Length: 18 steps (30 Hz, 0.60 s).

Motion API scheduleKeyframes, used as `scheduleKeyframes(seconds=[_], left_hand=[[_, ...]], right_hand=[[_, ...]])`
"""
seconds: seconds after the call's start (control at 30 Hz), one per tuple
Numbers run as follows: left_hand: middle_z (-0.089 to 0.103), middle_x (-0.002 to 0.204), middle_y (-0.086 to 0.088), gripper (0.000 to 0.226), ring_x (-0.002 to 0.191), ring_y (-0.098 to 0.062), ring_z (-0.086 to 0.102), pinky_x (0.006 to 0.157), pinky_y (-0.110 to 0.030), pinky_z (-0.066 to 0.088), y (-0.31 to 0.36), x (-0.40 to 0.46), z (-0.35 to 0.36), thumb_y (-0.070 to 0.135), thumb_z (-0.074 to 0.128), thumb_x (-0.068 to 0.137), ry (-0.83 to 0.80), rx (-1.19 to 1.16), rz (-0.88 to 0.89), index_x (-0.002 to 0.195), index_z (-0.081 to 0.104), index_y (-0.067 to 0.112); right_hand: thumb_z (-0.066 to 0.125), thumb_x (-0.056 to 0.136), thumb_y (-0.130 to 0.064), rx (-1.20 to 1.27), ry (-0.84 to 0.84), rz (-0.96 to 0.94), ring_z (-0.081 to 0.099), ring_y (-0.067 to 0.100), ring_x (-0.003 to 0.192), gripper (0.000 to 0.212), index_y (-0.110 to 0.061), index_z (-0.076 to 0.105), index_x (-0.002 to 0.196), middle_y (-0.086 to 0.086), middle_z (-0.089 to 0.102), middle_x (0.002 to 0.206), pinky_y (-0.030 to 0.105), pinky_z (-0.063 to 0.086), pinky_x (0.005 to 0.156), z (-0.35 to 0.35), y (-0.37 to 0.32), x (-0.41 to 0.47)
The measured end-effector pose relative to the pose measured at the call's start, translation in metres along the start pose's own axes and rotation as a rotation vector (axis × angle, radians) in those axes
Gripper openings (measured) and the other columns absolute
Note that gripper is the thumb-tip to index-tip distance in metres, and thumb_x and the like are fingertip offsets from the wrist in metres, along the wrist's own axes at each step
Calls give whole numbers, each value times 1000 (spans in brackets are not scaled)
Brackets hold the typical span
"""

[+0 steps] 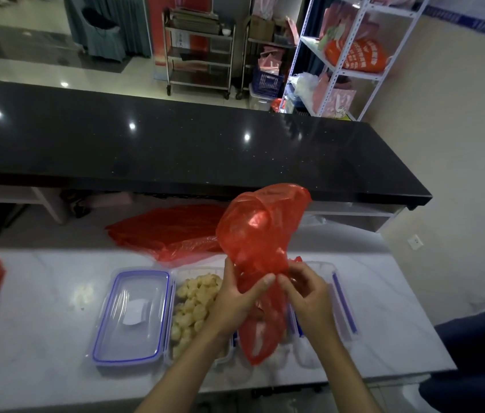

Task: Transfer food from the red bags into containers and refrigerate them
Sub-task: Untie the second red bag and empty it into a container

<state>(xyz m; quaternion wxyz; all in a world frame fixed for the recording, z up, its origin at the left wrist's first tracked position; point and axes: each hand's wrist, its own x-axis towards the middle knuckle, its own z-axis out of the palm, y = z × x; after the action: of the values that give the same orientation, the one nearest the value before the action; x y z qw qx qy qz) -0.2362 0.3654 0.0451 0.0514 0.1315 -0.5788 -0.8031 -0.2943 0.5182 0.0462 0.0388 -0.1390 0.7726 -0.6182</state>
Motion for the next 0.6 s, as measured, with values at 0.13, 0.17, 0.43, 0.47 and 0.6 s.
scheduleKeyframes(seconds=[0.13, 0.17, 0.43, 0.47, 0.6], left_hand=[[77, 114, -1, 47, 105, -21, 75, 96, -49, 59, -2, 8, 6, 26, 85, 84, 219, -18, -49, 126, 64, 26], [79, 110, -3, 40, 102, -23, 76, 97, -52, 59, -4, 11, 5, 22, 84, 85, 283, -35, -62, 122, 68, 21], [80, 101, -3, 15, 89, -13, 76, 74, -25, 58, 12, 11, 13, 15, 71, 94, 475, -186, 17, 108, 73, 19], [80, 100, -4, 13, 87, -12, 76, 73, -25, 58, 16, 10, 17, 16, 70, 95, 500, -203, 26, 107, 73, 18], [80, 95, -6, 14, 89, -22, 76, 77, -35, 59, 24, -5, 33, 22, 64, 98, 510, -232, 51, 108, 73, 18]], right_hand=[[56, 103, -7, 25, -250, 39, 65, 8, 120, 41, -26, 59, 139, -8, 67, 130, 27, 57, 96, 9, 4, -13], [55, 103, -7, 22, -263, 30, 63, 9, 123, 42, -26, 57, 141, -7, 65, 134, 31, 56, 99, 9, 7, -15], [70, 96, -23, -100, 97, 7, 53, 3, 129, 45, -38, 54, 135, -21, 56, 137, 44, 48, 111, -36, 25, 10], [72, 94, -24, -106, 84, 15, 49, 3, 132, 51, -38, 51, 138, -19, 53, 141, 45, 46, 113, -42, 23, 16], [72, 87, -57, -283, -20, -20, 27, 13, 151, 79, -49, 29, 152, -12, 33, 161, 51, 26, 123, -45, 8, 35]])
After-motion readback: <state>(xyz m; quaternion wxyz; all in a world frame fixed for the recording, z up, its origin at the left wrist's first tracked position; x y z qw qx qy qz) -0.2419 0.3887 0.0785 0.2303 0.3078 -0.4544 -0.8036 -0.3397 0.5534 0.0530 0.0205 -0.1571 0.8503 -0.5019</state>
